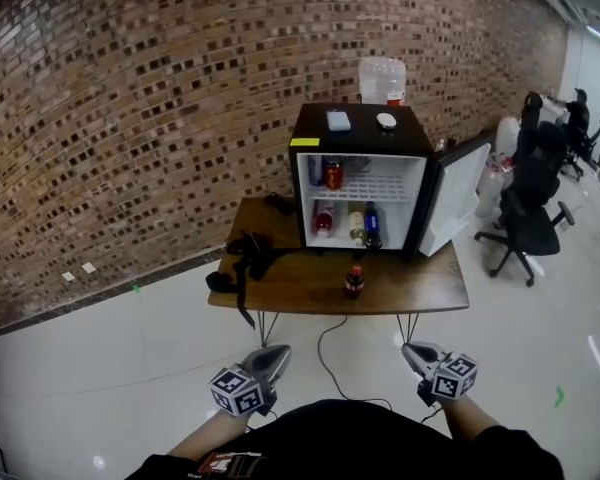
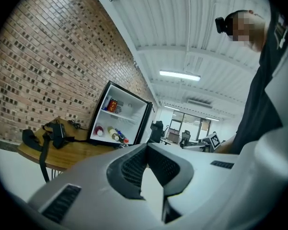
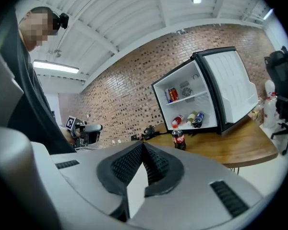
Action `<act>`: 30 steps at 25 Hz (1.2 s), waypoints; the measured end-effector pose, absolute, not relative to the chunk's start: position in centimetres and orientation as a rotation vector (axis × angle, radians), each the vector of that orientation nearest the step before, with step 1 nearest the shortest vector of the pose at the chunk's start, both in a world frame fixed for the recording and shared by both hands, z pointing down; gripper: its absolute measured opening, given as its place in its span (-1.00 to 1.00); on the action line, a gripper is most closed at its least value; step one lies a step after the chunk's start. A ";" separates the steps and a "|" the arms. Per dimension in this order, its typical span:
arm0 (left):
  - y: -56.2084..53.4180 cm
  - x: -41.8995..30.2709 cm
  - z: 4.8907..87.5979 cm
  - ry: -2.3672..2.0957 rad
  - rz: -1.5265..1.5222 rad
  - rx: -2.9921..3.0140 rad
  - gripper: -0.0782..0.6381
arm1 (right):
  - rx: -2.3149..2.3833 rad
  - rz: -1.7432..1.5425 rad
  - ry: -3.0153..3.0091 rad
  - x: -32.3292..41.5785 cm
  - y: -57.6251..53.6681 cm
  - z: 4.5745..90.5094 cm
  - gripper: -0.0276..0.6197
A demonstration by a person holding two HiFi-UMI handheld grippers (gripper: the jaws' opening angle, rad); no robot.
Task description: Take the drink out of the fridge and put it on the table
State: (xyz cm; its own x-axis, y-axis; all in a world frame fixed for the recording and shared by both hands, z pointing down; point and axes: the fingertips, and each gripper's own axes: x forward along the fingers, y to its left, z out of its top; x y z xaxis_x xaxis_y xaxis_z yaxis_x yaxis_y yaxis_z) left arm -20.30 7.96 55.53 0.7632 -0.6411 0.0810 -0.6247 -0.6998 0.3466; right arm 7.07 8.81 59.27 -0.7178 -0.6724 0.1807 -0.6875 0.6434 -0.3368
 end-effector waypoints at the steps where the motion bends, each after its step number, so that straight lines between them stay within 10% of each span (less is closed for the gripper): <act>1: 8.1 -21.1 55.6 -0.947 -0.057 2.616 -0.78 | 1.188 0.617 -2.821 6.1 8.8 59.0 -0.91; 30: 11.4 -16.9 53.6 -1.008 -0.070 2.622 -0.78 | 1.048 0.576 -2.825 9.6 12.1 57.1 -0.91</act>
